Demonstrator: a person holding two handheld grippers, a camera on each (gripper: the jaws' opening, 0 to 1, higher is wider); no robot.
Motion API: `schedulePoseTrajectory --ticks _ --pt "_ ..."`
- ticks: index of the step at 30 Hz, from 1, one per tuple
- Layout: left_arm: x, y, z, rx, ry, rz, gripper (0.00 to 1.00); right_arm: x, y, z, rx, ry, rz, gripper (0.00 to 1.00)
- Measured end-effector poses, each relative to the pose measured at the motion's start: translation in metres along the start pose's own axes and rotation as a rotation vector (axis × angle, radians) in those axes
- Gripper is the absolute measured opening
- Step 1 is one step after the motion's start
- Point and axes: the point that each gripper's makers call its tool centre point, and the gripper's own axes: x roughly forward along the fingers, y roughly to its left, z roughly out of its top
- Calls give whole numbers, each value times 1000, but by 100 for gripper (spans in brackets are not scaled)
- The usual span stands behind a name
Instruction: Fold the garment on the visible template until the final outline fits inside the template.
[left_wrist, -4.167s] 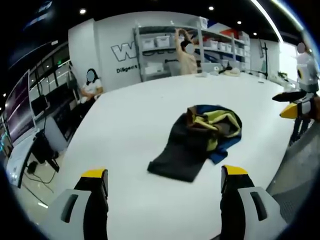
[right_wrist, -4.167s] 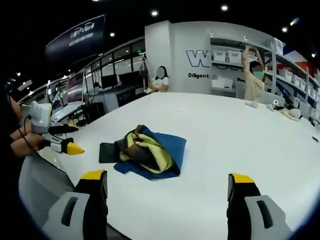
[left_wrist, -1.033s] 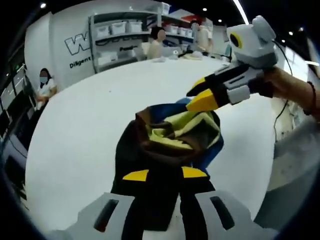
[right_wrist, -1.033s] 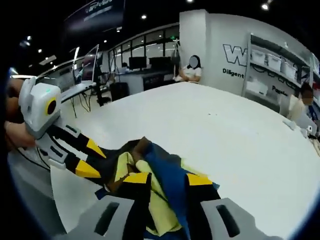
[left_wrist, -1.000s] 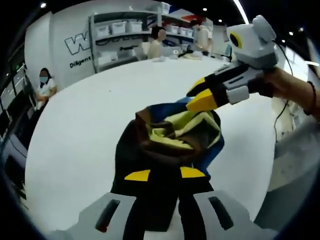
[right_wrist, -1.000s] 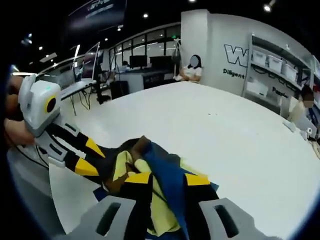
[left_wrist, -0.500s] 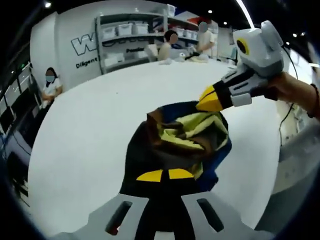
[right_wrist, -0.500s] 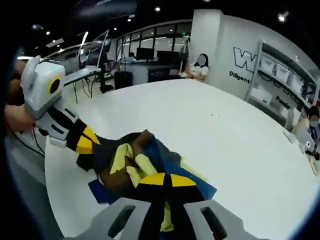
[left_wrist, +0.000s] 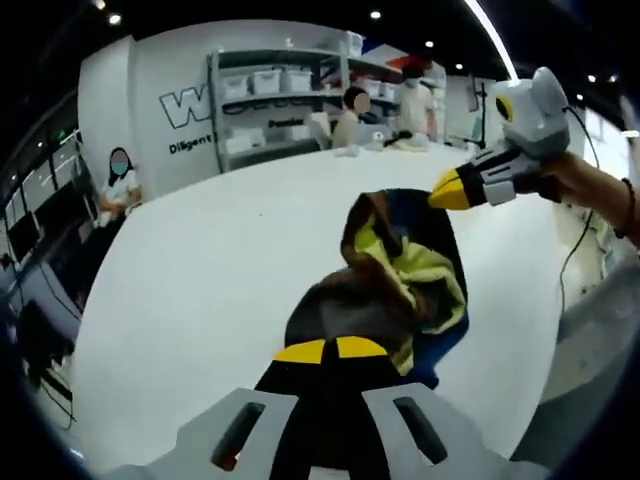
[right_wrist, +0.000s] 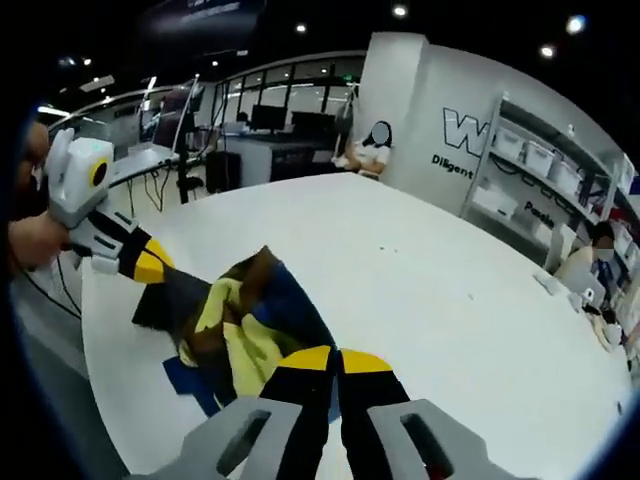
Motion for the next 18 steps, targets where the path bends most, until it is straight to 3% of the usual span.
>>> schedulePoseTrajectory --ticks 3,8,18 --pt "-10 8 11 48 -48 13 1 -10 -9 -1 -20 8 -29 0" --pt "-26 31 12 103 -35 85 1 -23 -22 -4 -9 15 -57 0" --pt "-44 72 -1 87 -10 148 1 -34 -36 -5 -12 30 -69 0"
